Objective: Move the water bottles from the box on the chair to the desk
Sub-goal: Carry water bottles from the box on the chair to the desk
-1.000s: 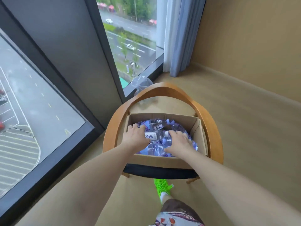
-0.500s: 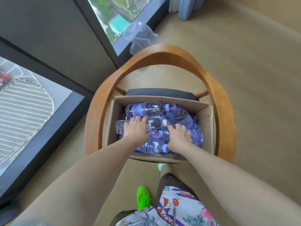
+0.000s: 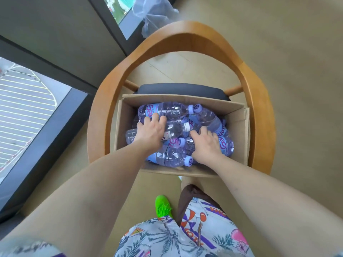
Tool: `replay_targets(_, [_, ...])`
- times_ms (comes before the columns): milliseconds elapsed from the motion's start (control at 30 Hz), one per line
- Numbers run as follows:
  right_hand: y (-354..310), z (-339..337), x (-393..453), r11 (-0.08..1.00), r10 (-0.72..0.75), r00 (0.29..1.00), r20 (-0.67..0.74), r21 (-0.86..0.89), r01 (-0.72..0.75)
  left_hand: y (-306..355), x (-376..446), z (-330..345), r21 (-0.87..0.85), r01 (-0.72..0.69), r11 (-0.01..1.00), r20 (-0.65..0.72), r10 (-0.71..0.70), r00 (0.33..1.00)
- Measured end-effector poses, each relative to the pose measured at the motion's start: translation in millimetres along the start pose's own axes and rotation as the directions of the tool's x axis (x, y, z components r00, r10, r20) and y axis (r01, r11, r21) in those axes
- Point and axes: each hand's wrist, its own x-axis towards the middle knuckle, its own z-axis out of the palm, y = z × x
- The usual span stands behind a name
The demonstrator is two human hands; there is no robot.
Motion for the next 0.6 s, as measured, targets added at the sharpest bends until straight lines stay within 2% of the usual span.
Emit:
replay_targets(200, [0,-20,-16,0.987,0.048,0.997,-0.066,0.157,-0.037,-7,-19,-14,0.011,-0.023,1.000,0.079,0.022,0.997])
replay_targets(333, [-10,-46,-31,0.968,0.061,0.985,-0.159,0.252,-0.019,-17,-46,-34,-0.079,-0.002,0.997,0.012,0.003,1.000])
replay_targets(467, [-36,-80,-54,0.939,0.061,0.955,-0.290,0.341,0.043,-30,-81,-64,-0.291,0.051,0.955,-0.162,-0.102,0.981])
replay_targets(600, [-73,-114,-90,0.846,0.092,0.903,-0.420,0.511,0.152,-46,-131,-99,-0.609,0.086,0.789,-0.242,-0.288,0.927])
